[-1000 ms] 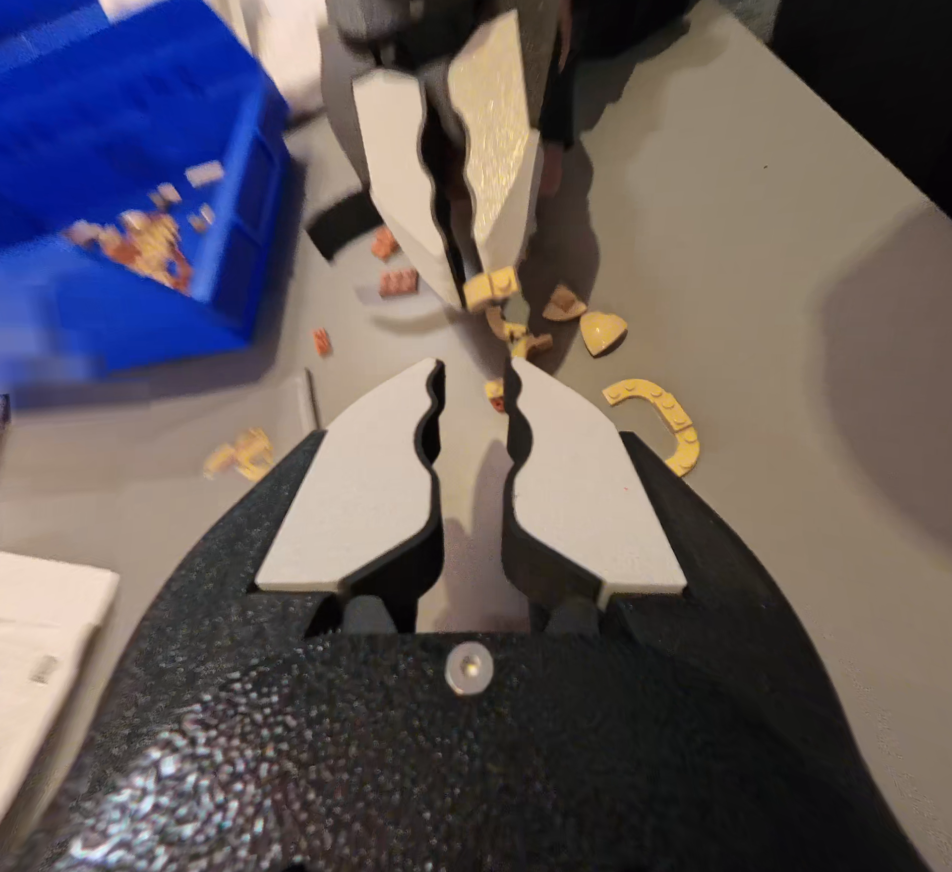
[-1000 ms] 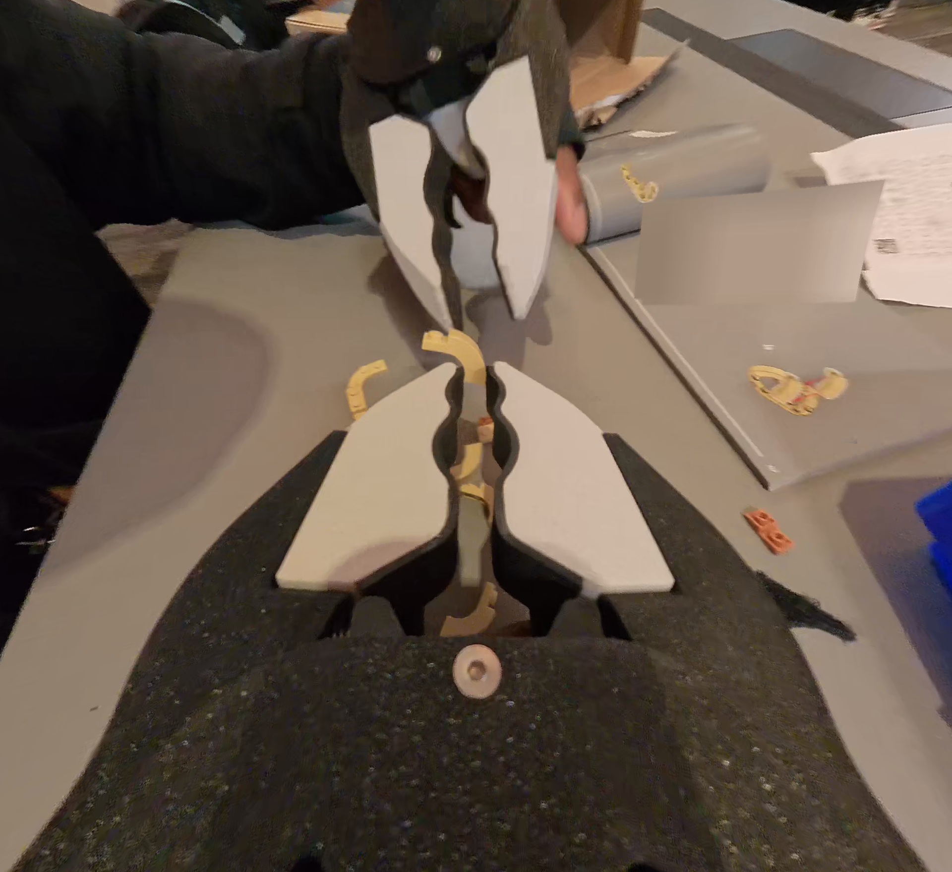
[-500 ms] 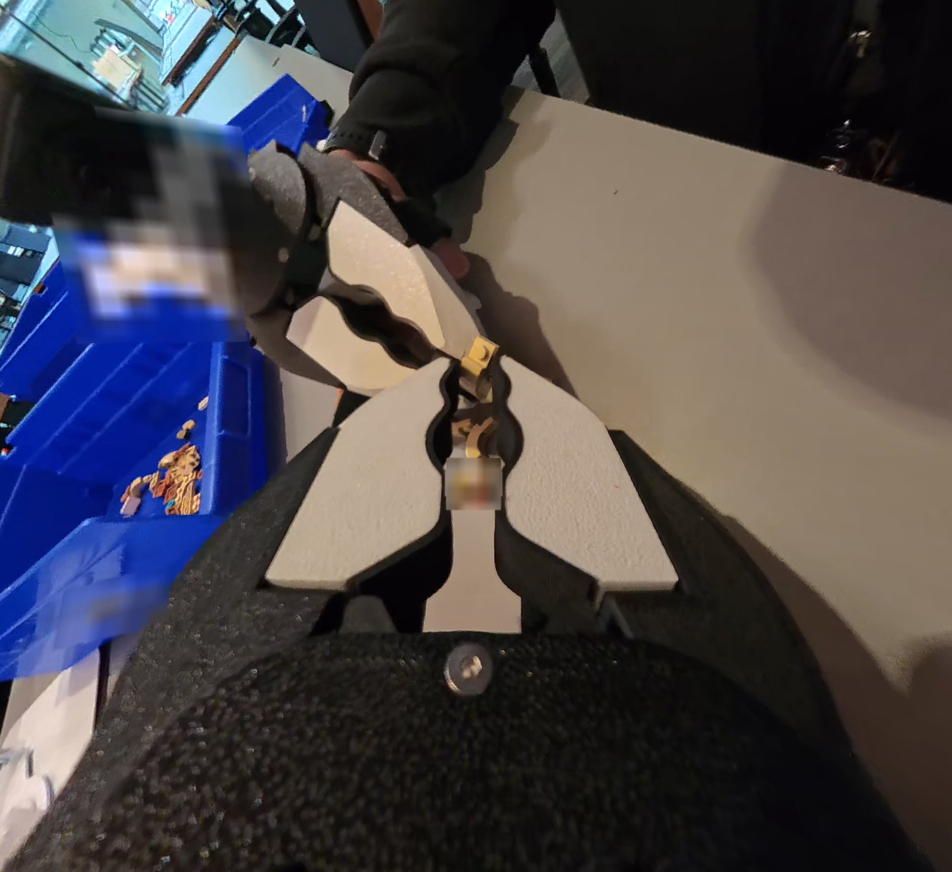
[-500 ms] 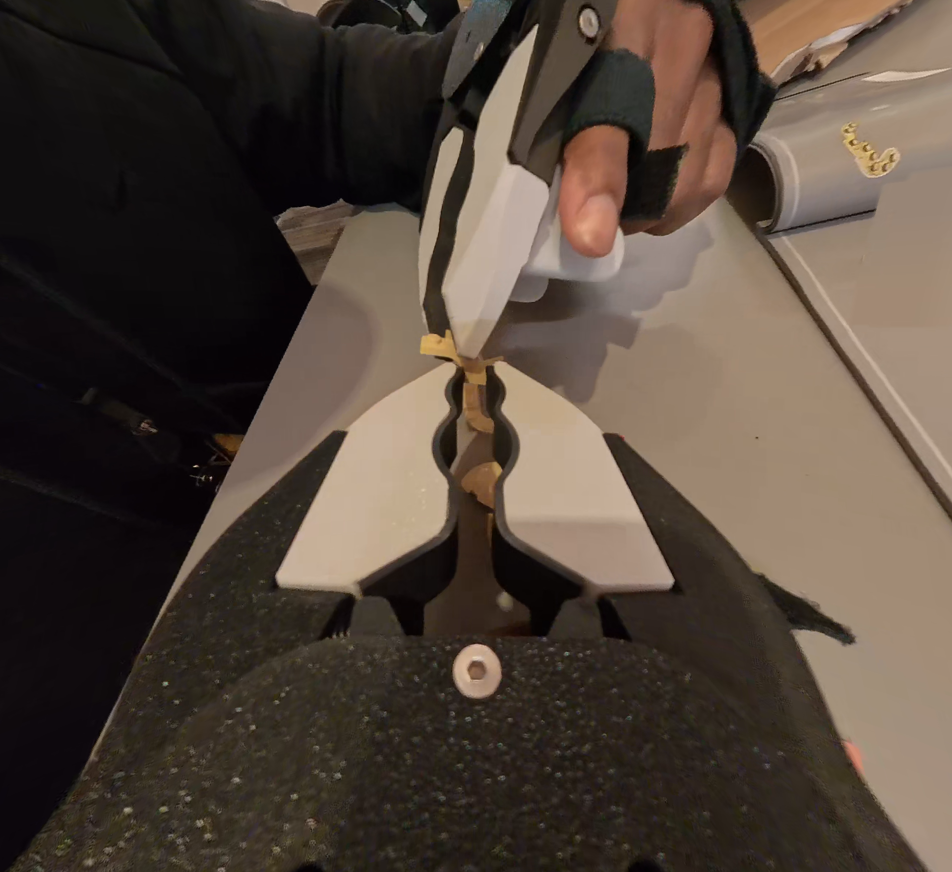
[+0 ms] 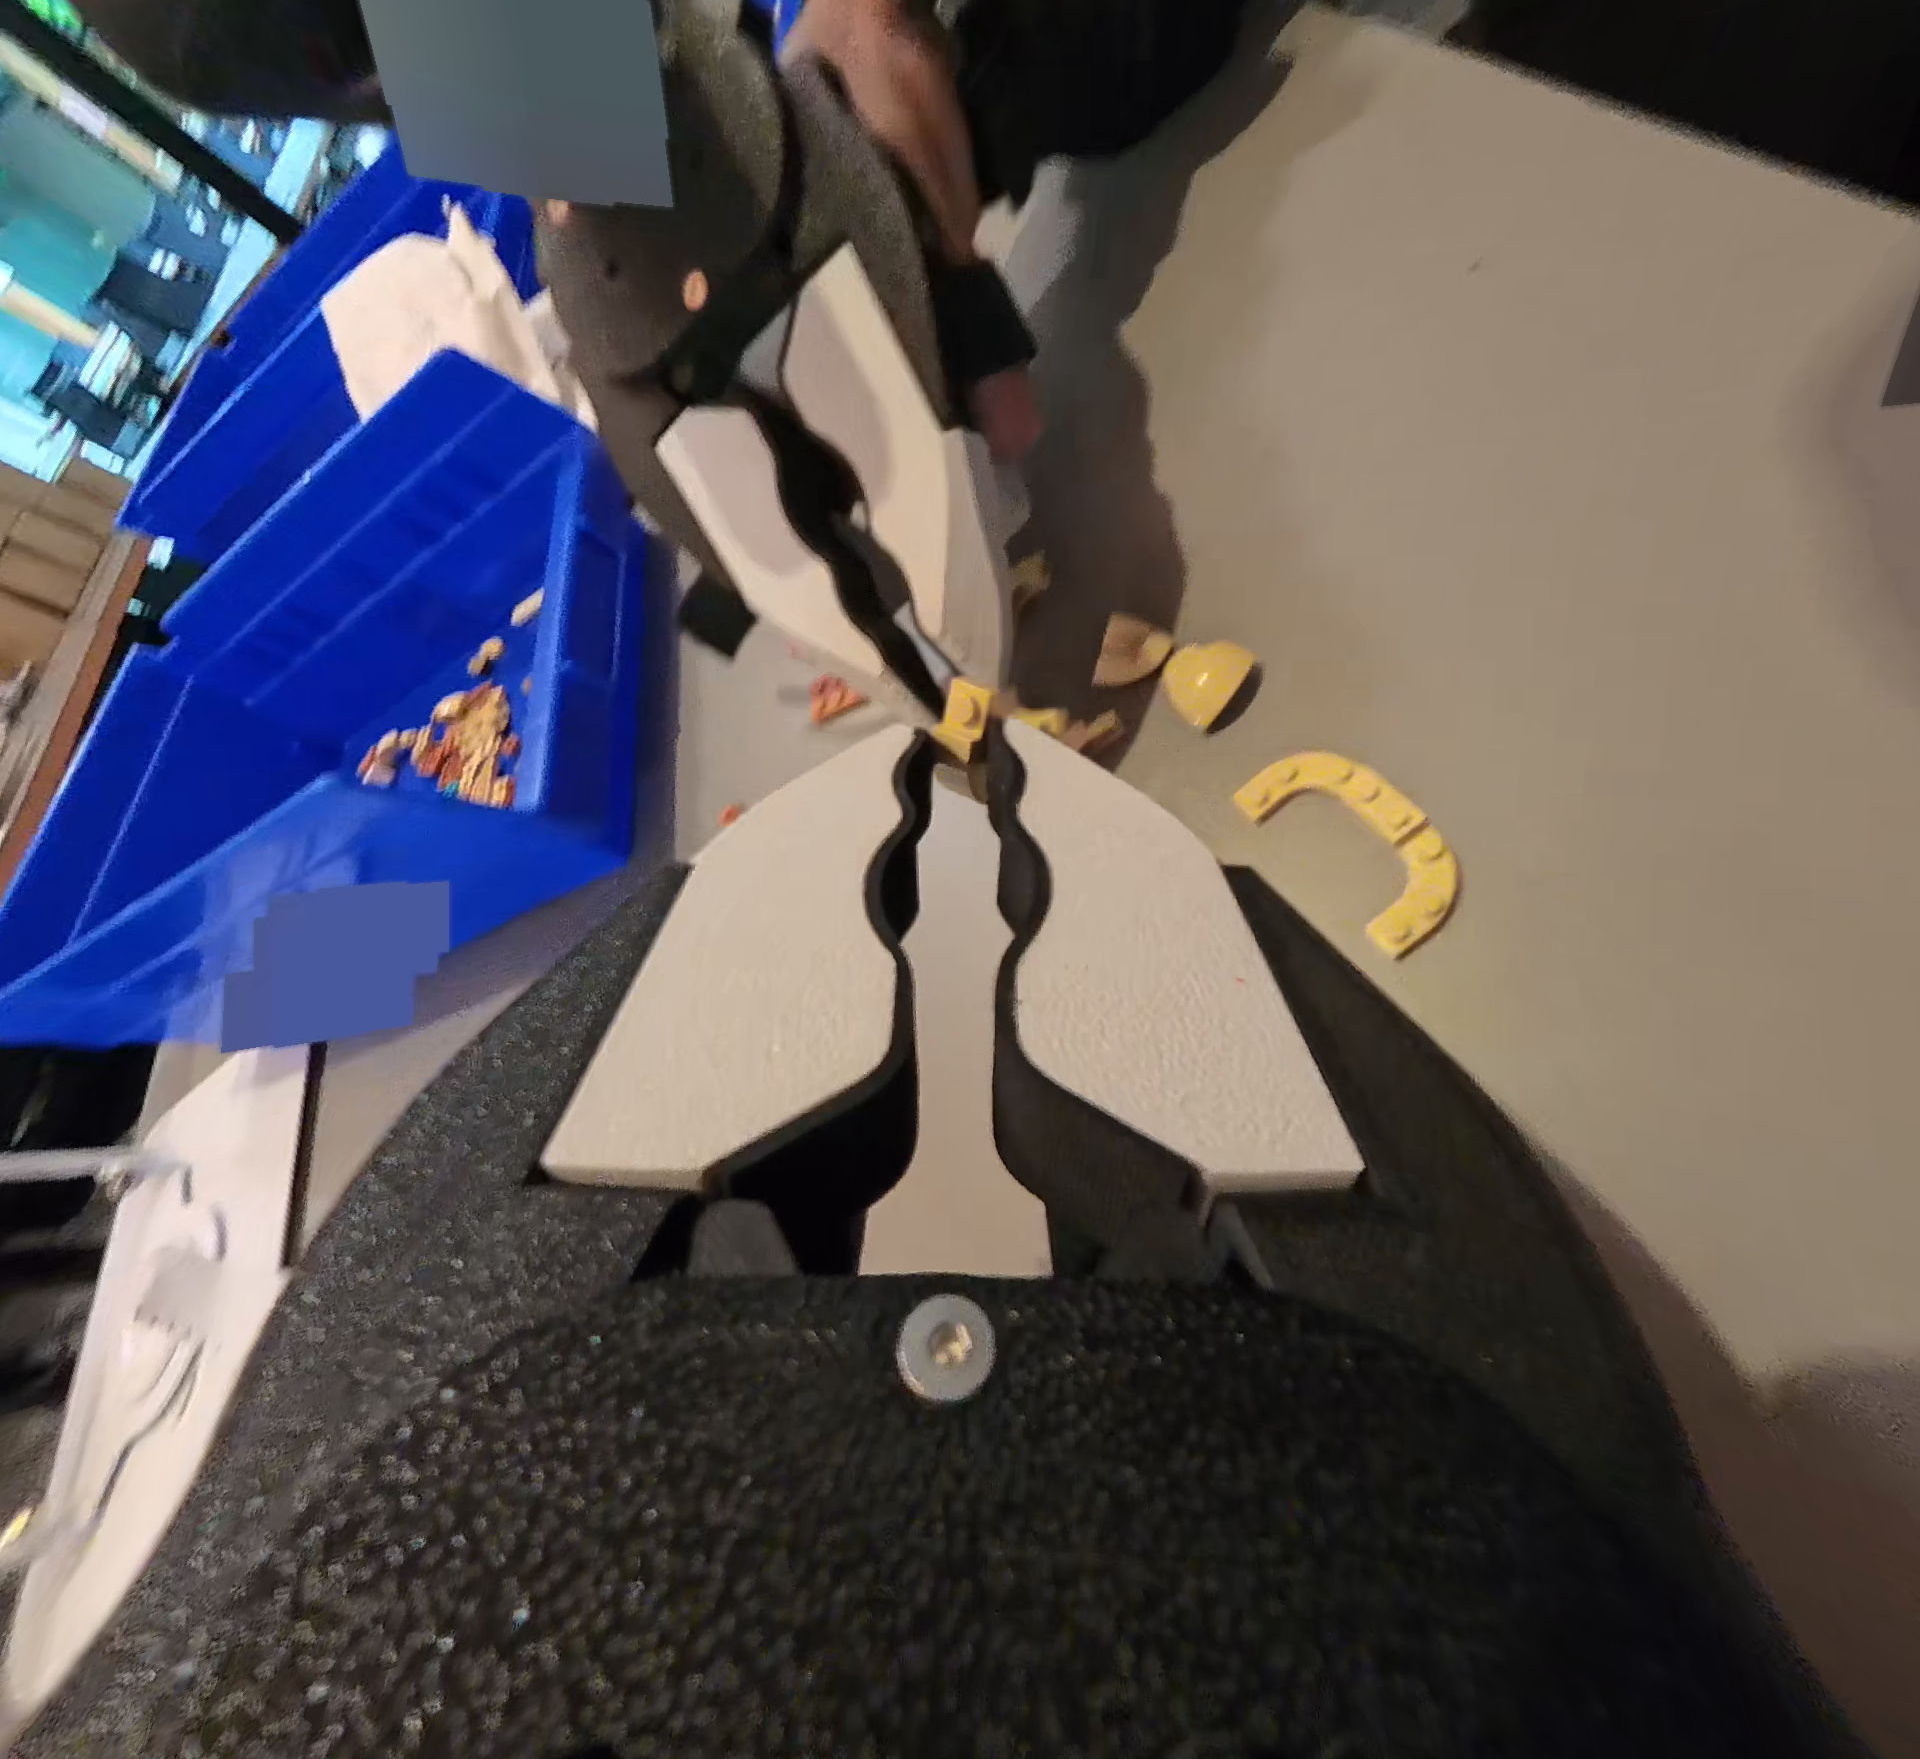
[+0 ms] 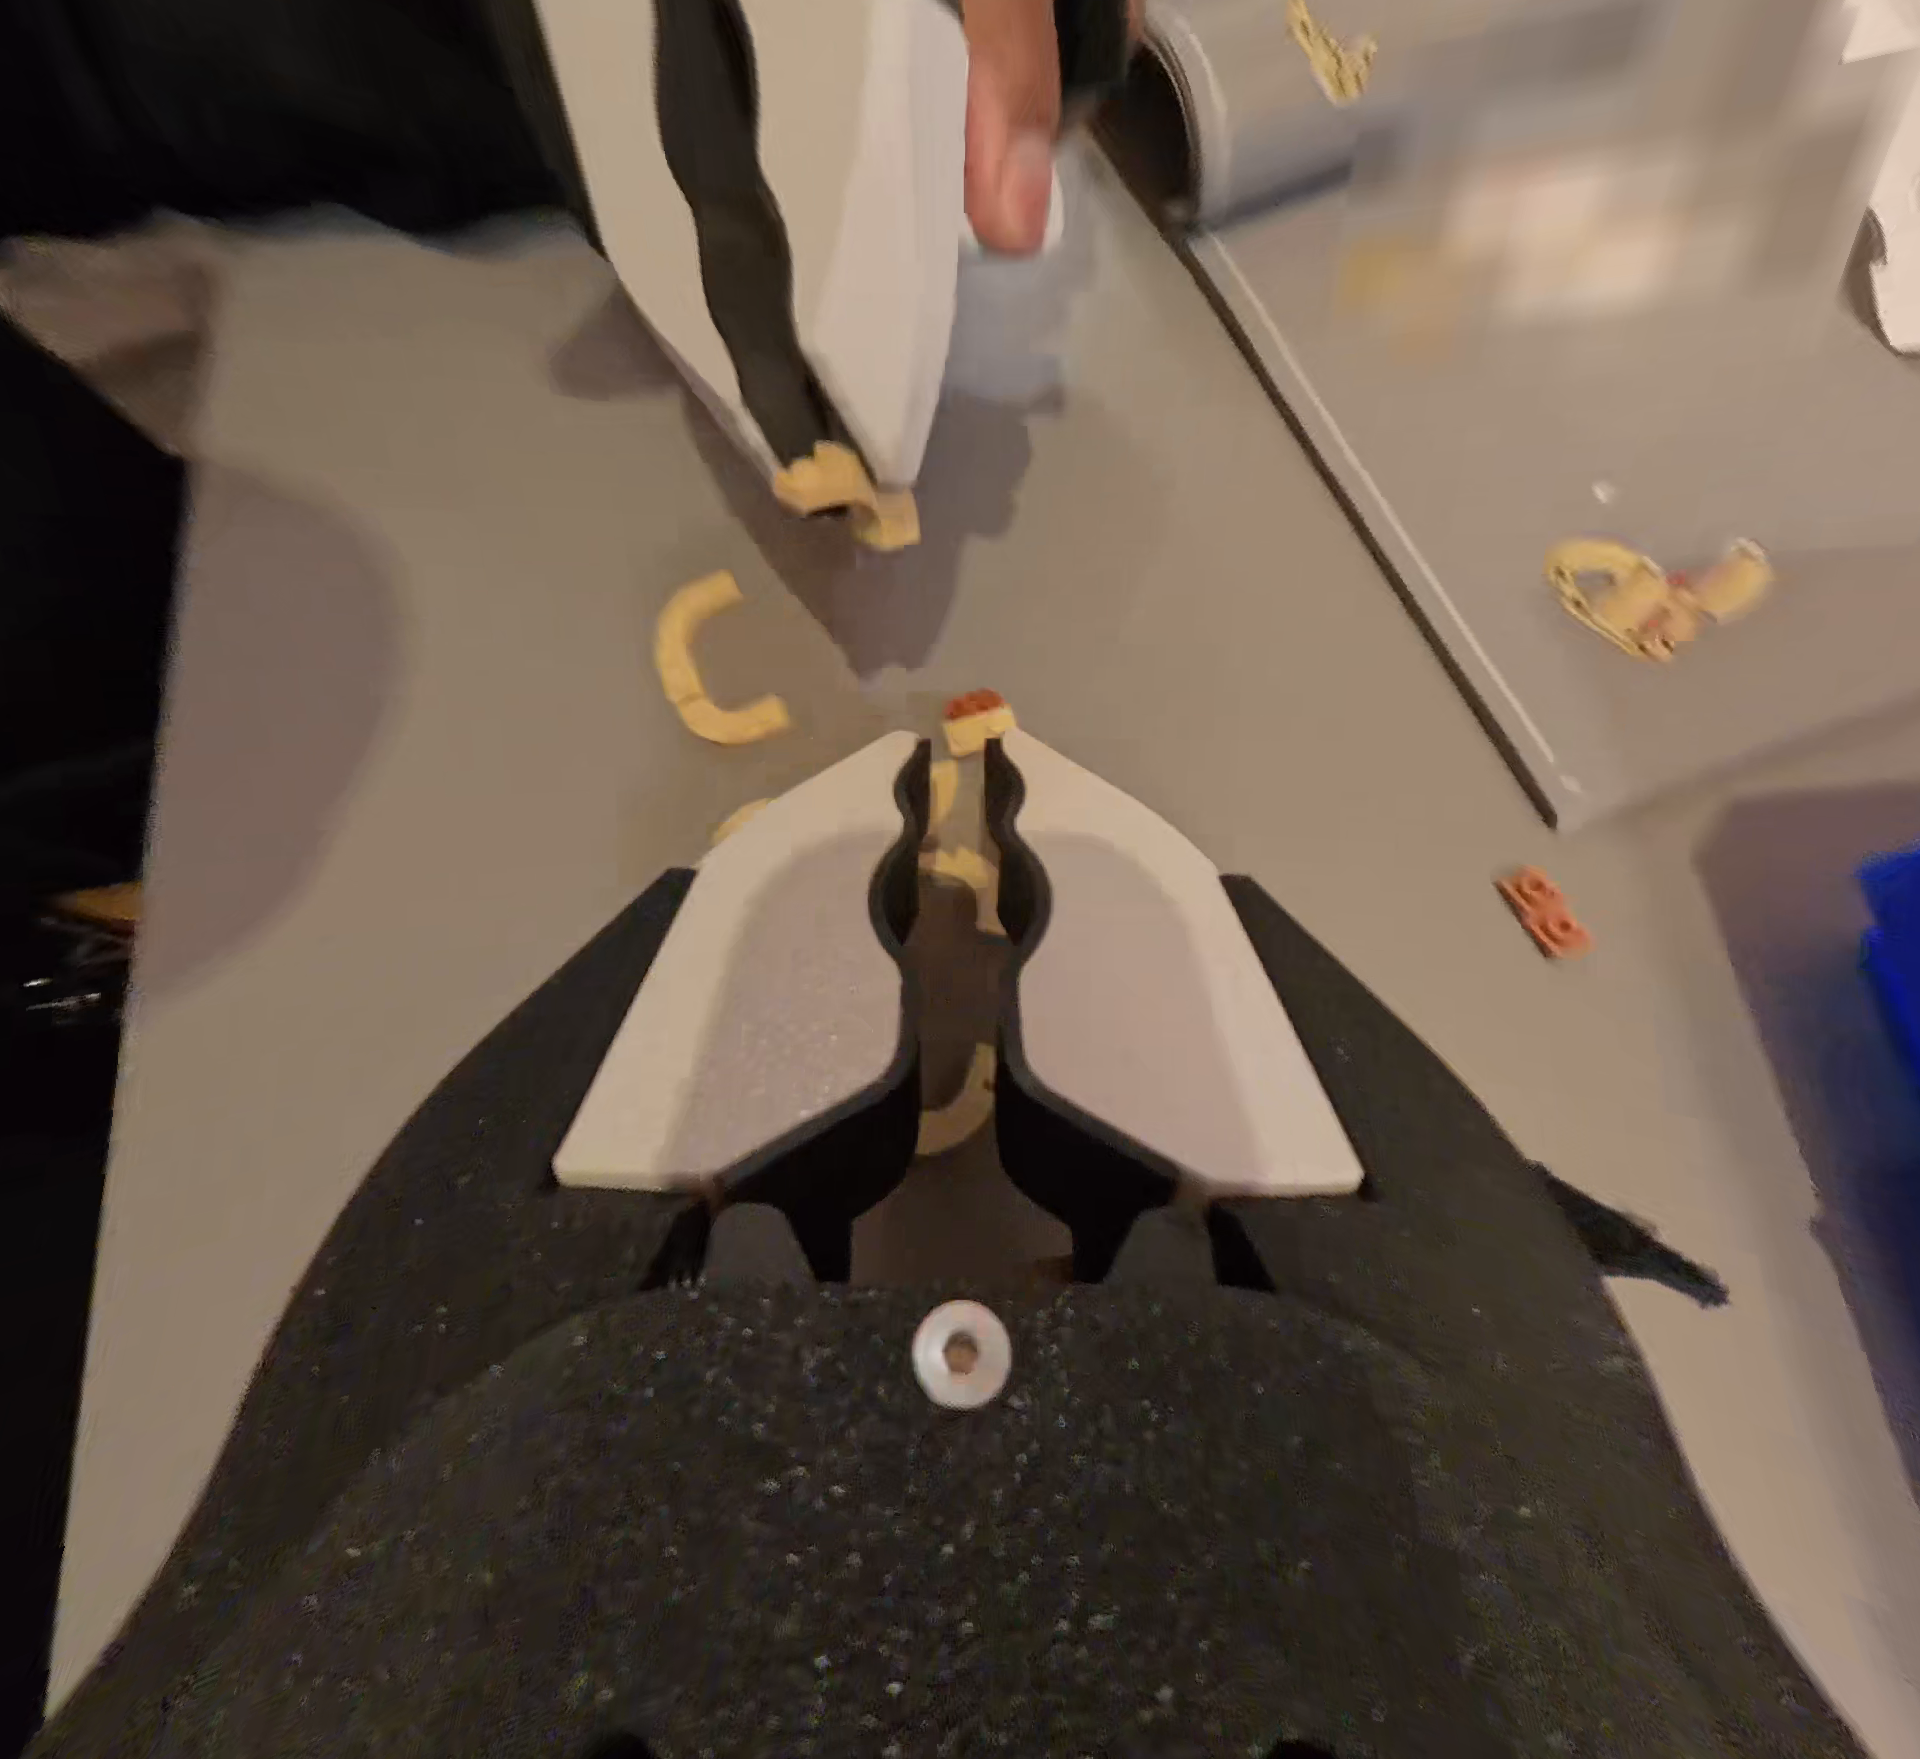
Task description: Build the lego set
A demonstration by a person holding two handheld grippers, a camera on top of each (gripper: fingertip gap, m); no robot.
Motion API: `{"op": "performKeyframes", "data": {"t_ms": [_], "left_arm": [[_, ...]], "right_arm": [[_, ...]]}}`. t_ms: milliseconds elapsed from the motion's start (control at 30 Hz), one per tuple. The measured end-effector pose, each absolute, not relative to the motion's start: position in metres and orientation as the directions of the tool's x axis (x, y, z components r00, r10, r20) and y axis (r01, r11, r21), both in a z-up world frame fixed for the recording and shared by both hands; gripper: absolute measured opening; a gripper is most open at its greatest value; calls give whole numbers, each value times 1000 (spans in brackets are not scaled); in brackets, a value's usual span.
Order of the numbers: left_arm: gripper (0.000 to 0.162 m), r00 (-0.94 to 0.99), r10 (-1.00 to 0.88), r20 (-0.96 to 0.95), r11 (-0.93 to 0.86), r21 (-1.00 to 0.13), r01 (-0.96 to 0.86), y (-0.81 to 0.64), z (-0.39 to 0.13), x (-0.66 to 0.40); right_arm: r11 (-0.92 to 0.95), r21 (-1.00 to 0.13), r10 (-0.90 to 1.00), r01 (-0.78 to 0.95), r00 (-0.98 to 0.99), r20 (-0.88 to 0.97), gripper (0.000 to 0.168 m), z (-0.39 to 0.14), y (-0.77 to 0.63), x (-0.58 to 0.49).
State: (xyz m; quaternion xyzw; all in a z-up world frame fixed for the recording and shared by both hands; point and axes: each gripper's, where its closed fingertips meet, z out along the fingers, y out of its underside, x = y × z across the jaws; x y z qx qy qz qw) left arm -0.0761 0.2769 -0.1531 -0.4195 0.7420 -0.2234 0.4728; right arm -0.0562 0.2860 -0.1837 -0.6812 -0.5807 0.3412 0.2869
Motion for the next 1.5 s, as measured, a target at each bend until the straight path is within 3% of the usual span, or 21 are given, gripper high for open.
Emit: {"op": "performKeyframes", "data": {"t_ms": [267,433,967,1133,1500], "left_arm": [[10,-149,-839,-524,482,-585,-652,304,-184,-92],[10,-146,-874,-464,419,-567,-709,303,-199,-98],[10,-115,-904,-411,351,-560,-751,298,-215,-113],[10,-122,-883,-453,369,-509,-777,297,-215,-111],[10,-80,-870,-487,359,-512,-781,297,-208,-102]], "right_arm": [[-262,-651,965,712,202,-168,13,-208,279,-65],[-344,-583,939,736,249,-239,20,-220,279,-66],[-221,-591,975,776,200,-102,17,-223,282,-92],[-148,-605,985,782,172,-18,16,-223,284,-94],[4,-693,986,720,111,122,15,-211,285,-96]]}}
